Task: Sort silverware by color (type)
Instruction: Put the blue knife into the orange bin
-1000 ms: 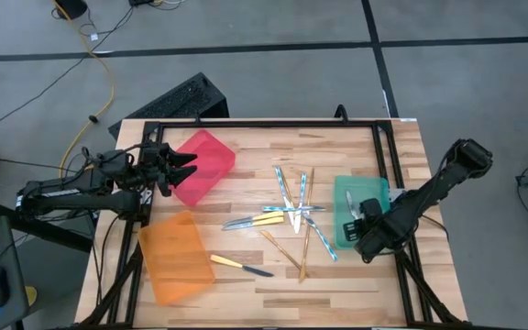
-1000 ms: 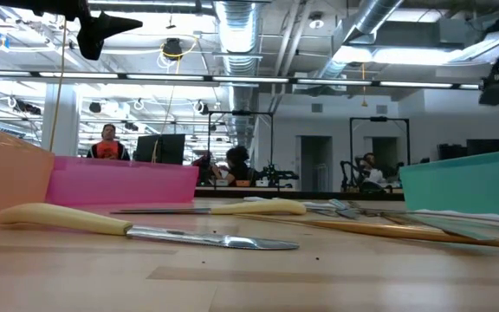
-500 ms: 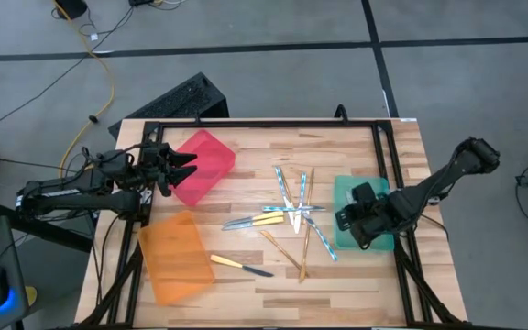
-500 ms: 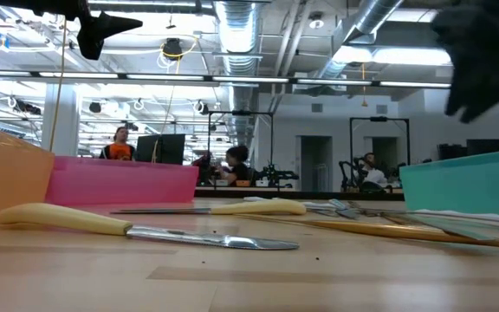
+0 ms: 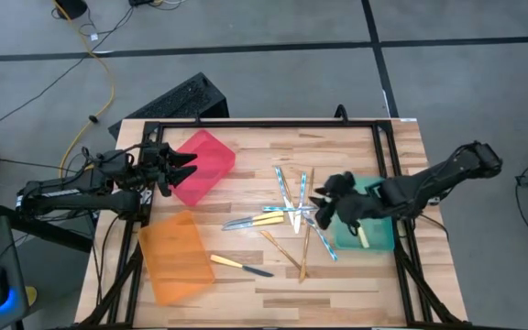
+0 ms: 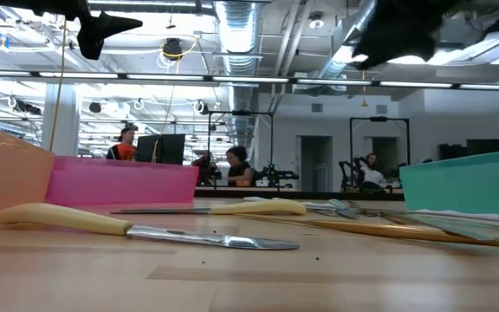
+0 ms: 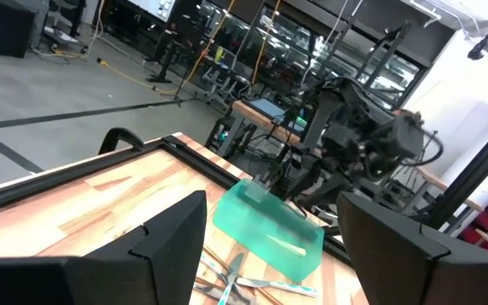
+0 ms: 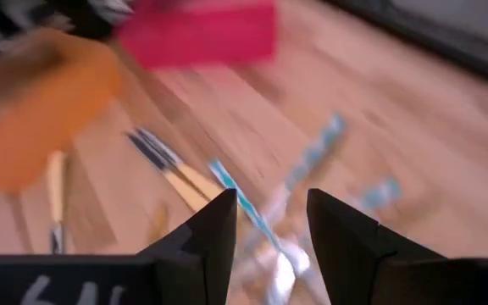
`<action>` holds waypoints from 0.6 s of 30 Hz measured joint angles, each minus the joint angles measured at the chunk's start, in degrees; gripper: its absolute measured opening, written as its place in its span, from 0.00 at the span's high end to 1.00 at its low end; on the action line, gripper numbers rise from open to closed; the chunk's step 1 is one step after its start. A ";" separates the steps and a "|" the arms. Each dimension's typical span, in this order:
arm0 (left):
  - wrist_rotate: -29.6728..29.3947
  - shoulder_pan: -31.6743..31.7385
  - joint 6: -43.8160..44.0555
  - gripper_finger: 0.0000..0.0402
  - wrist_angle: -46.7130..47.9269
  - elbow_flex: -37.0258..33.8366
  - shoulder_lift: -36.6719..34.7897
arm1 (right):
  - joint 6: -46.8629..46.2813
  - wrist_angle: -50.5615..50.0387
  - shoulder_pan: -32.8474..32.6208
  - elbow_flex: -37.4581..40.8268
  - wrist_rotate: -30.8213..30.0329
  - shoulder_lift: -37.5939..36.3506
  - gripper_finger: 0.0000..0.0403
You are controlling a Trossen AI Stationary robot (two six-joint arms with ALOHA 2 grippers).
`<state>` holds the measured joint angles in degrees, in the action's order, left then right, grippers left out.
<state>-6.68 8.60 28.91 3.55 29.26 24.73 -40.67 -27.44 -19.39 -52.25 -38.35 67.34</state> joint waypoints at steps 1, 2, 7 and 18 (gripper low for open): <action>0.00 0.02 -0.01 0.39 0.02 0.00 -0.02 | 3.81 3.35 0.79 0.00 0.86 0.65 0.58; 0.00 0.02 0.00 0.39 0.02 0.00 -0.02 | 7.28 6.71 1.56 -0.02 1.67 1.35 0.58; 0.00 0.00 0.26 0.39 0.02 0.00 0.00 | 20.11 18.07 5.54 -0.04 8.80 6.07 0.58; 0.00 0.02 0.17 0.39 0.97 0.00 0.00 | 32.39 24.56 13.52 0.00 23.67 19.28 0.58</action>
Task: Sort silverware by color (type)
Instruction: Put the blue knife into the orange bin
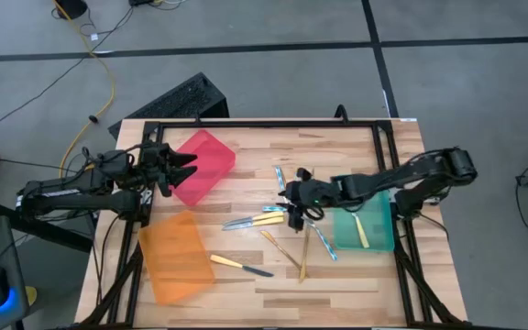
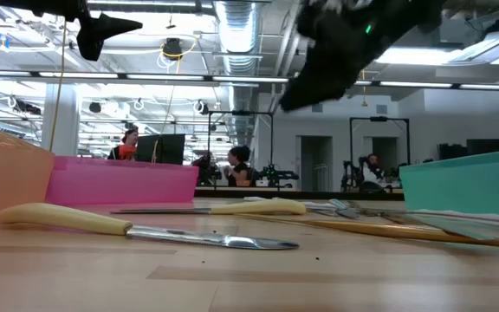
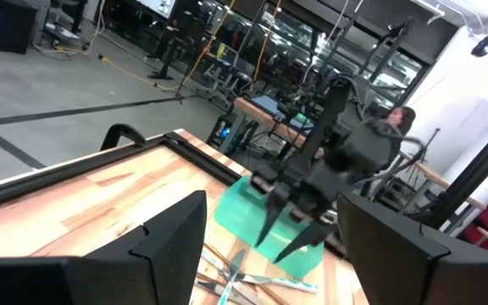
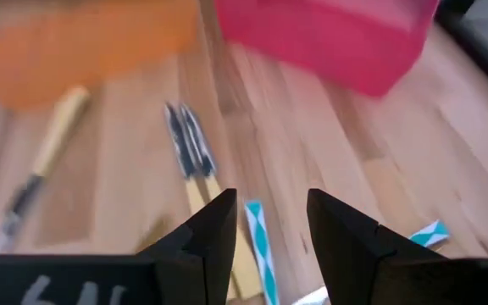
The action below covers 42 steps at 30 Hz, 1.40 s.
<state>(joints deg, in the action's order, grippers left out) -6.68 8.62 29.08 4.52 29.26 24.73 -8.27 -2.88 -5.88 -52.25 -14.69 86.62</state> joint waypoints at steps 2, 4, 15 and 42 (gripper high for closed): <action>0.00 0.00 0.01 0.39 0.41 0.00 -0.01 | 1.88 -0.74 0.97 0.02 0.89 2.22 0.58; 0.00 -0.02 0.02 0.39 0.87 0.00 0.00 | 3.80 -1.30 1.68 0.00 1.75 4.31 0.58; -0.07 0.00 0.11 0.39 1.26 0.00 0.00 | 11.72 -5.60 4.49 0.02 7.09 11.49 0.58; -3.04 0.00 2.23 0.39 2.29 -0.02 0.00 | 5.92 -5.47 4.96 -0.11 8.61 17.95 0.92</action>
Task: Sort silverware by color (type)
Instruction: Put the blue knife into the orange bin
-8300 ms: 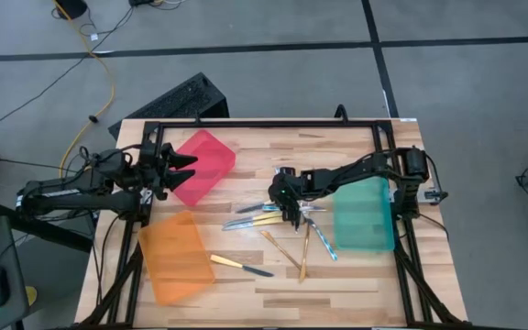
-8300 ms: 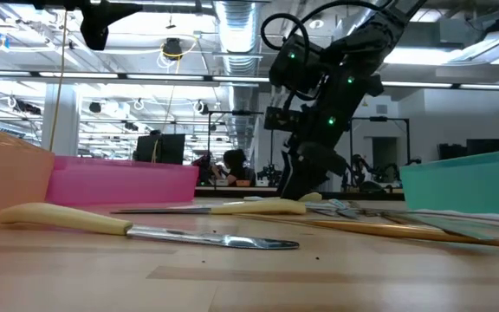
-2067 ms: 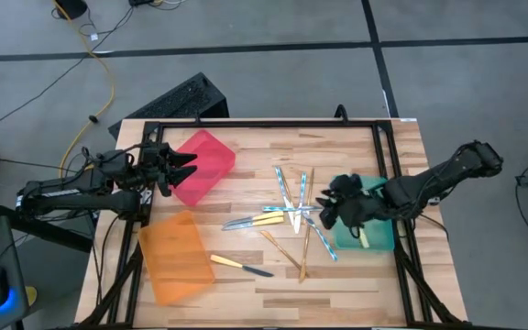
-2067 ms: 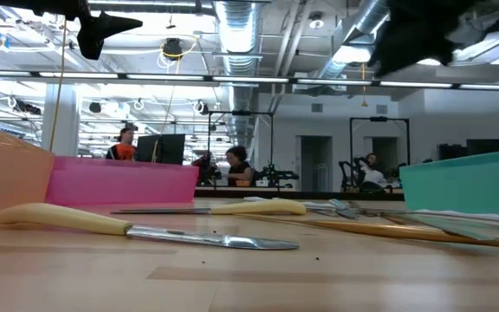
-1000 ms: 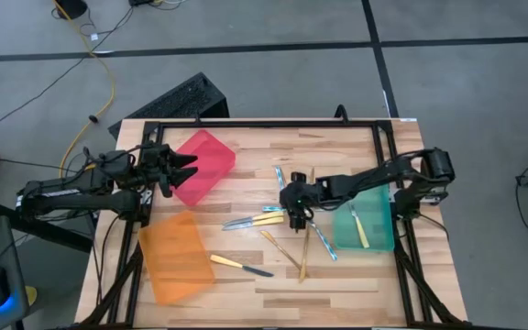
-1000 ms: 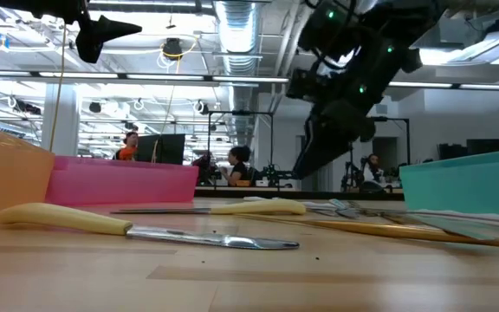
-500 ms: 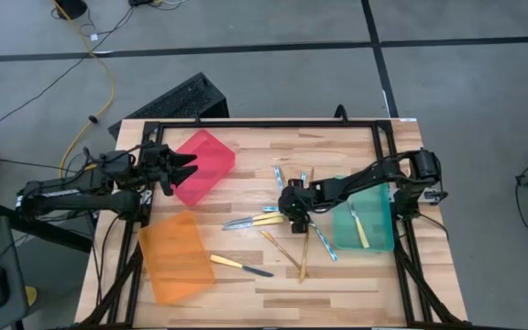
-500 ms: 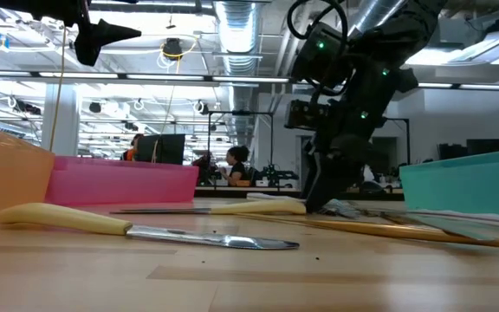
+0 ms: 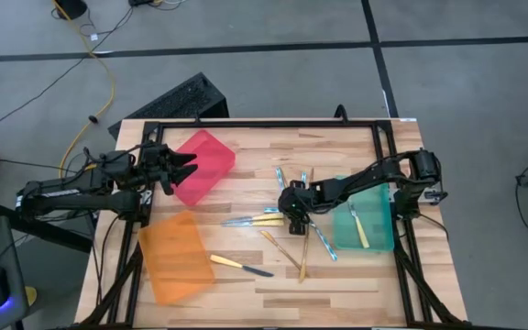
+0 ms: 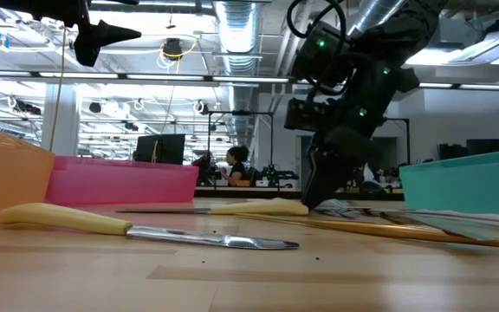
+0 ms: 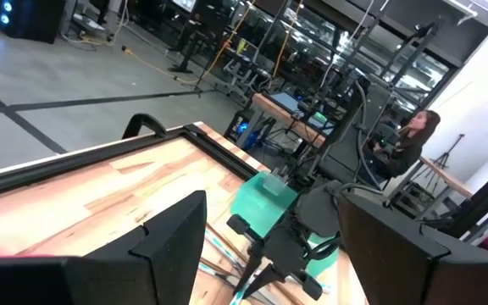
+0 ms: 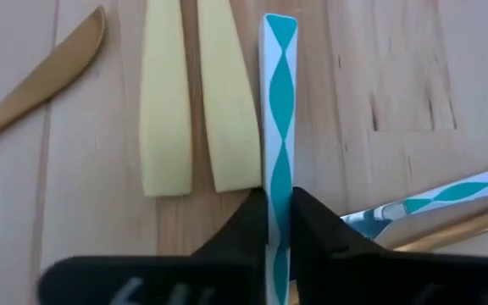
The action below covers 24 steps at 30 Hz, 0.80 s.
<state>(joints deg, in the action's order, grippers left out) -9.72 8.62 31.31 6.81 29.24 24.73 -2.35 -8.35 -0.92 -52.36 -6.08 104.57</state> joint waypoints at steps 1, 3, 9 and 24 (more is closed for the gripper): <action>0.00 0.00 0.02 0.39 -0.02 0.02 -0.02 | -0.65 0.01 -0.01 0.00 -0.16 0.00 0.93; 0.00 0.00 0.03 0.39 -0.01 0.01 -0.01 | -1.80 0.05 -0.01 0.02 -0.57 0.00 0.93; 0.02 -0.01 0.85 0.39 -0.01 0.01 0.00 | -3.23 -0.21 -0.01 0.25 -1.95 -2.18 0.93; 0.02 0.00 1.48 0.39 -0.15 0.00 0.00 | -5.45 3.99 0.74 0.22 -11.92 -12.62 0.93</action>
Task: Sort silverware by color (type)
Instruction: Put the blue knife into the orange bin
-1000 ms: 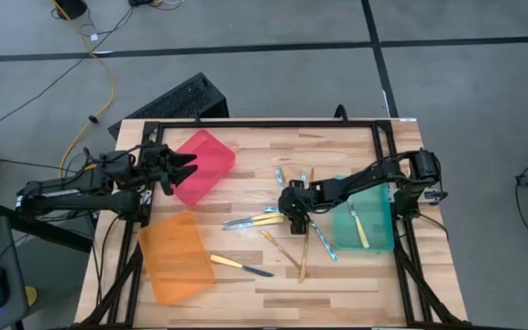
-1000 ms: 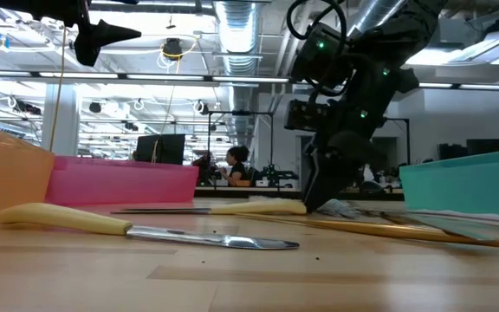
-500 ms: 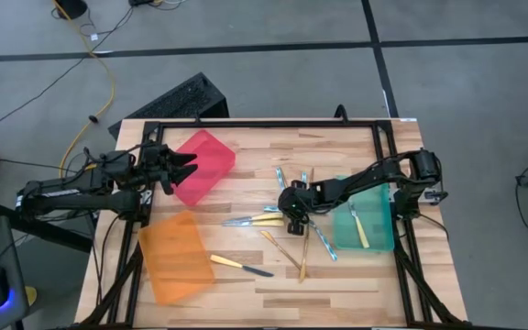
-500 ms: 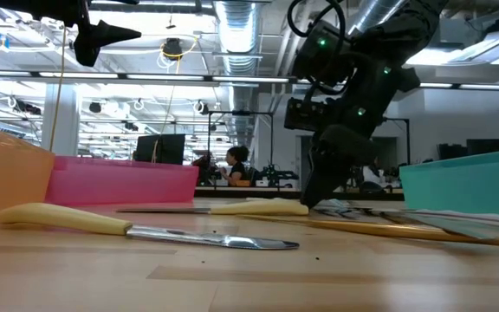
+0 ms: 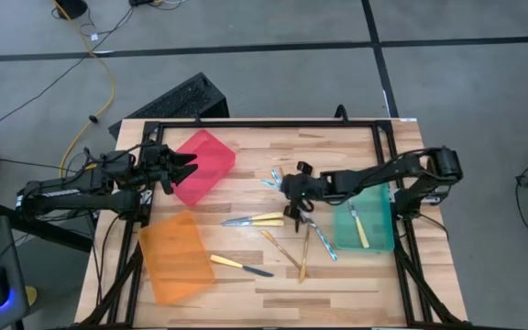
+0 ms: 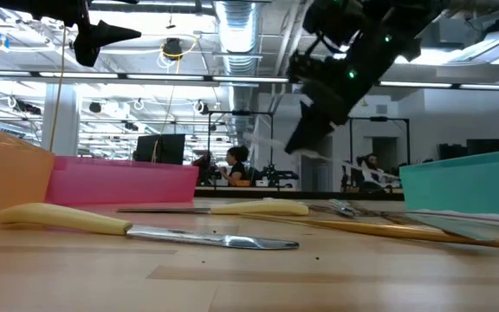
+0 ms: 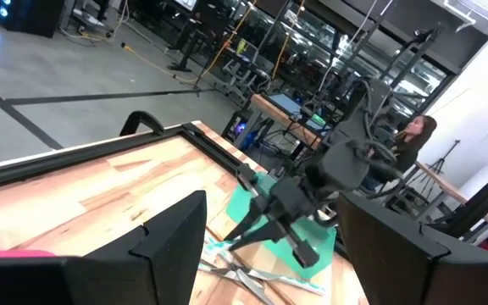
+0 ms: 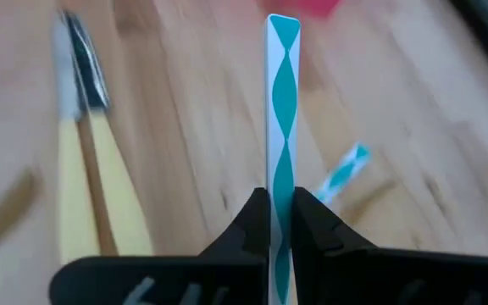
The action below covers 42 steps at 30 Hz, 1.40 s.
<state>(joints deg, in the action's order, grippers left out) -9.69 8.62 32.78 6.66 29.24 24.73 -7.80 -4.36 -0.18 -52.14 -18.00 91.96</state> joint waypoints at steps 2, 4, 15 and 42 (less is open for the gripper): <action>0.00 0.01 0.01 0.39 -0.03 -0.01 -0.02 | -0.52 2.19 -0.06 0.02 0.00 -0.60 0.93; 0.00 -0.01 0.03 0.39 -0.11 0.00 0.00 | -0.99 5.83 -0.22 -0.01 0.01 -0.83 0.93; -0.13 0.01 0.49 0.39 -0.13 -0.01 -0.02 | -4.26 27.98 -3.87 -0.07 0.13 -0.71 0.93; -3.12 0.01 -0.56 0.39 -7.91 -0.01 -0.04 | -4.22 57.88 -12.50 -11.62 5.42 11.35 0.93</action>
<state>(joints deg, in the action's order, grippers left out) -12.82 8.62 32.23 -1.25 29.23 24.69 -12.02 53.52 -12.68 -63.76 -12.58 103.31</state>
